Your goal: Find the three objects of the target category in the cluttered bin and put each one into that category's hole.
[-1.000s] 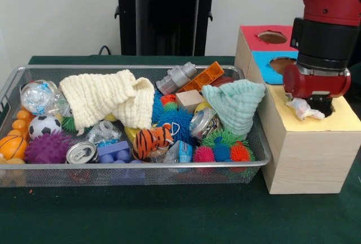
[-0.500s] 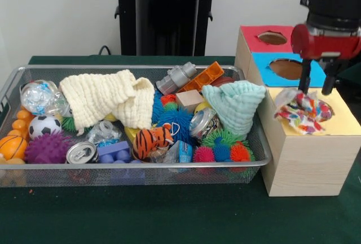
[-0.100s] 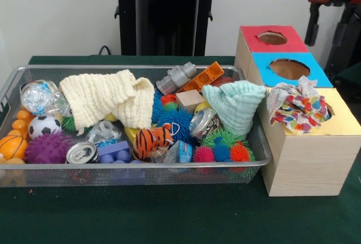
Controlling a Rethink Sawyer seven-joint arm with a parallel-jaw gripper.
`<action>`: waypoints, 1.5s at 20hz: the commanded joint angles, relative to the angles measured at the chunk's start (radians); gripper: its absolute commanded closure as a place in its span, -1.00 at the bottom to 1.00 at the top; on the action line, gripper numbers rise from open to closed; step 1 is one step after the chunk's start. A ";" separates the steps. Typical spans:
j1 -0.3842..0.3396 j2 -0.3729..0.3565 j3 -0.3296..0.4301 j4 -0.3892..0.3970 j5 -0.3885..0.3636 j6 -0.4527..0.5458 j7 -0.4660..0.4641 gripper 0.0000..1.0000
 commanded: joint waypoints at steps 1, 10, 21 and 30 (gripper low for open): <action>-0.050 -0.007 0.049 0.018 -0.057 0.055 0.075 1.00; -0.073 0.003 0.068 -0.001 -0.082 0.033 0.085 1.00; -0.134 0.063 0.116 -0.031 -0.109 -0.055 0.059 1.00; -0.152 0.087 0.142 -0.005 -0.113 -0.129 0.079 1.00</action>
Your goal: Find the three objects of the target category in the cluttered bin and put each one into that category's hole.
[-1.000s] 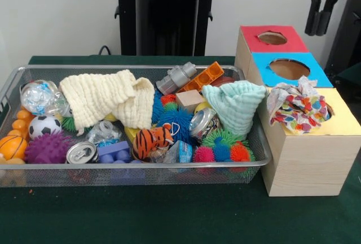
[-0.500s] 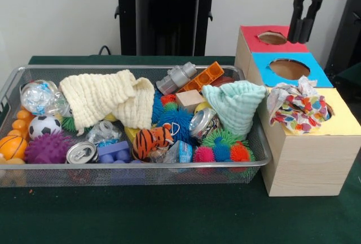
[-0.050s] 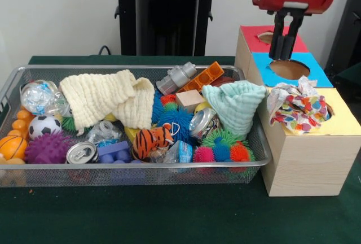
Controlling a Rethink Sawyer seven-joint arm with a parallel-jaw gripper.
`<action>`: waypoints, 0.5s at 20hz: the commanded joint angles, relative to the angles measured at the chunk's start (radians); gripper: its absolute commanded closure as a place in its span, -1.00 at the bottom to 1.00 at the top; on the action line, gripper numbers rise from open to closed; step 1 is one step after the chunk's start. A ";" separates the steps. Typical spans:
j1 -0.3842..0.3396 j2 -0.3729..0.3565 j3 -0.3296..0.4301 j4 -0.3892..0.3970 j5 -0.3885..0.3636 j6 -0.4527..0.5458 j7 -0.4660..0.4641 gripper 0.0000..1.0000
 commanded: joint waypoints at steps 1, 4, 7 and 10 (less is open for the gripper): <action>-0.031 0.065 0.115 0.034 -0.038 -0.068 0.082 1.00; -0.034 0.072 0.123 0.037 -0.035 -0.086 0.090 1.00; -0.037 0.071 0.129 0.049 -0.029 -0.094 0.099 1.00; -0.036 0.070 0.134 0.056 -0.028 -0.089 0.101 1.00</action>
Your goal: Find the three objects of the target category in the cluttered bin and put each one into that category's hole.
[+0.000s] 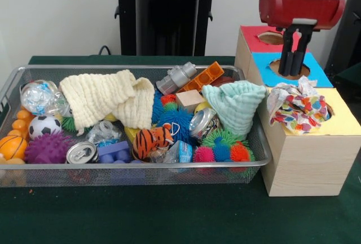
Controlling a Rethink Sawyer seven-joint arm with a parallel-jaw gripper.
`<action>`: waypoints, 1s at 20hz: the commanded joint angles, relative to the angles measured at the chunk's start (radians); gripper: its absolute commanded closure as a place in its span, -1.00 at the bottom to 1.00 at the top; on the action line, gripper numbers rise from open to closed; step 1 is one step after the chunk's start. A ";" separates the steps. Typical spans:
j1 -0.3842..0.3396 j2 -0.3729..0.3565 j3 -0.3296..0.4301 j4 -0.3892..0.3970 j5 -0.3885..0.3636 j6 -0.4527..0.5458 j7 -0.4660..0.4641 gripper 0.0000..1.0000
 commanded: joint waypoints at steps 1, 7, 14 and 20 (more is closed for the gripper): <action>-0.029 0.043 0.096 0.060 -0.026 -0.018 0.105 1.00; -0.024 0.045 0.094 0.073 -0.033 -0.031 0.115 1.00; -0.040 0.061 0.101 0.078 -0.045 -0.065 0.103 1.00; -0.050 0.072 0.110 0.072 -0.050 -0.077 0.092 1.00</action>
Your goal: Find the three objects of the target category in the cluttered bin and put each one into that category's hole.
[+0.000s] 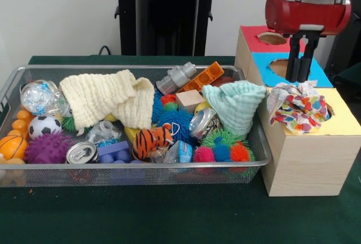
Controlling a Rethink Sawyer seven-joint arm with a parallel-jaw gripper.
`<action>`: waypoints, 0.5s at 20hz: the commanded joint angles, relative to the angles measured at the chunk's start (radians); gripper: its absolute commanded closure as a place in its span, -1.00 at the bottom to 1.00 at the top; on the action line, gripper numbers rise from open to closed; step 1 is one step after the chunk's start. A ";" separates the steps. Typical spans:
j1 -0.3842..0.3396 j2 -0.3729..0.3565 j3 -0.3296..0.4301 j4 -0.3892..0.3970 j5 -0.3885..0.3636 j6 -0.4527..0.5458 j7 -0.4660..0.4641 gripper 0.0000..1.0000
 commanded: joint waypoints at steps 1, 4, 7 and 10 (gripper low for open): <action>-0.045 0.067 0.089 0.072 -0.046 -0.044 0.091 1.00; -0.046 0.072 0.089 0.070 -0.059 -0.044 0.082 1.00; -0.050 0.070 0.091 0.076 -0.069 -0.045 0.084 1.00; -0.058 0.073 0.099 0.083 -0.078 -0.055 0.088 1.00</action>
